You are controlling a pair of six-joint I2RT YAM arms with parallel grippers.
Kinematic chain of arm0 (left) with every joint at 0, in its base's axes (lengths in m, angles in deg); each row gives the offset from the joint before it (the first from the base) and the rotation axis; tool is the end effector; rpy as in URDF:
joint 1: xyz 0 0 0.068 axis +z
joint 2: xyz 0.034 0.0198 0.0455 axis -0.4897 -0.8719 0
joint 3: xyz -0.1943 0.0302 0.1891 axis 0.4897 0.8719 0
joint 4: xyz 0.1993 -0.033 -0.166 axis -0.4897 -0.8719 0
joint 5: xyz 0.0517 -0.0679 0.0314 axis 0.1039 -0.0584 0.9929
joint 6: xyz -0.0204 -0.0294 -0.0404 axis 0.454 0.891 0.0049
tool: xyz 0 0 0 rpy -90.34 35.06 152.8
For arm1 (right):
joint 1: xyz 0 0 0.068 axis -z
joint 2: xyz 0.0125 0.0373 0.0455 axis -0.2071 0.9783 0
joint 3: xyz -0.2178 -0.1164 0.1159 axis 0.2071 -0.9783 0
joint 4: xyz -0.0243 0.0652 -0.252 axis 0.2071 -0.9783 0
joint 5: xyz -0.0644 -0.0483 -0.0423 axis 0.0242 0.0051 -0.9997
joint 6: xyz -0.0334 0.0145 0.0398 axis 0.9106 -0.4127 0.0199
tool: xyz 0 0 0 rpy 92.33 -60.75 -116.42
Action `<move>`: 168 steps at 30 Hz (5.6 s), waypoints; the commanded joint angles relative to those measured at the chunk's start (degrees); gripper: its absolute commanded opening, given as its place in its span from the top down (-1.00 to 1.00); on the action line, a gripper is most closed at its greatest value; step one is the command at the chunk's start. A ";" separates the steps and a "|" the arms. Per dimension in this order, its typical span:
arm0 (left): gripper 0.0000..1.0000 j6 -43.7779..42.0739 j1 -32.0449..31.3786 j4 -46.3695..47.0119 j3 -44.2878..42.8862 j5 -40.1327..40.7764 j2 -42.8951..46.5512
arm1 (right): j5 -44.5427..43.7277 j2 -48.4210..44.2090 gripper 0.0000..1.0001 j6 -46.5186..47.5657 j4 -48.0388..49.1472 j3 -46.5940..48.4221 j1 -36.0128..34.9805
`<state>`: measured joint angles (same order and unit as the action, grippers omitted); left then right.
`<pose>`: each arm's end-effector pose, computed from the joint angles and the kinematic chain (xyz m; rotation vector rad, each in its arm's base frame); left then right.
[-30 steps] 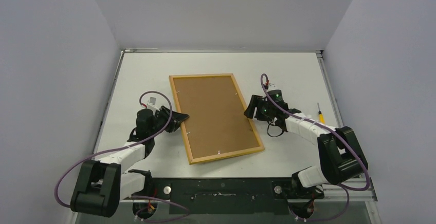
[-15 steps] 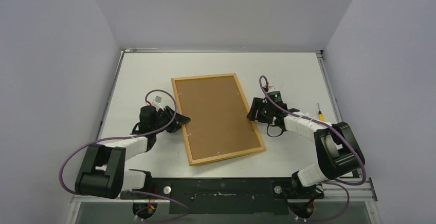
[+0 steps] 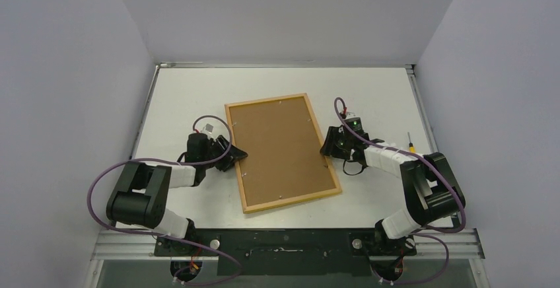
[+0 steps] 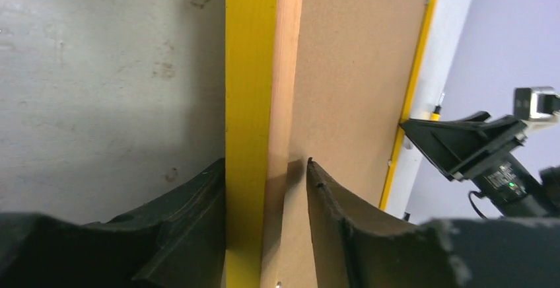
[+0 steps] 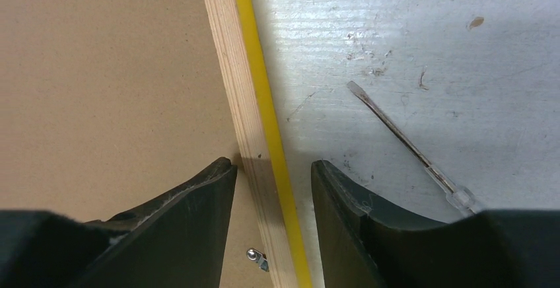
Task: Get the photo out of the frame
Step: Turn over the photo frame at the center of the board, then pick up the screwdriver from the center of the board.
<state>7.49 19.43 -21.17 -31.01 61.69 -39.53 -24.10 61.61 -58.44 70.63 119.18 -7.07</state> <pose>0.2404 -0.0577 0.1211 -0.6629 2.2785 -1.0994 0.2676 0.1003 0.1496 0.1458 2.5252 0.6244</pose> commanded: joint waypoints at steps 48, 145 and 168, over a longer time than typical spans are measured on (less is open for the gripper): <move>-0.95 -17.35 -11.13 -22.33 -9.43 33.33 14.90 | -24.63 -22.55 -0.08 -5.46 -14.53 -0.60 4.11; -0.93 -21.99 -19.06 1.03 1.48 20.06 25.24 | 3.78 -17.05 0.89 -10.32 12.00 2.44 11.62; -0.64 -26.25 -30.42 24.90 5.96 17.64 17.91 | 7.76 -10.51 0.88 -10.88 40.16 -2.33 -14.93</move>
<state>-17.52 -9.75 -4.86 -25.13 80.77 -20.32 -17.32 50.14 -69.45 100.20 116.93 -18.94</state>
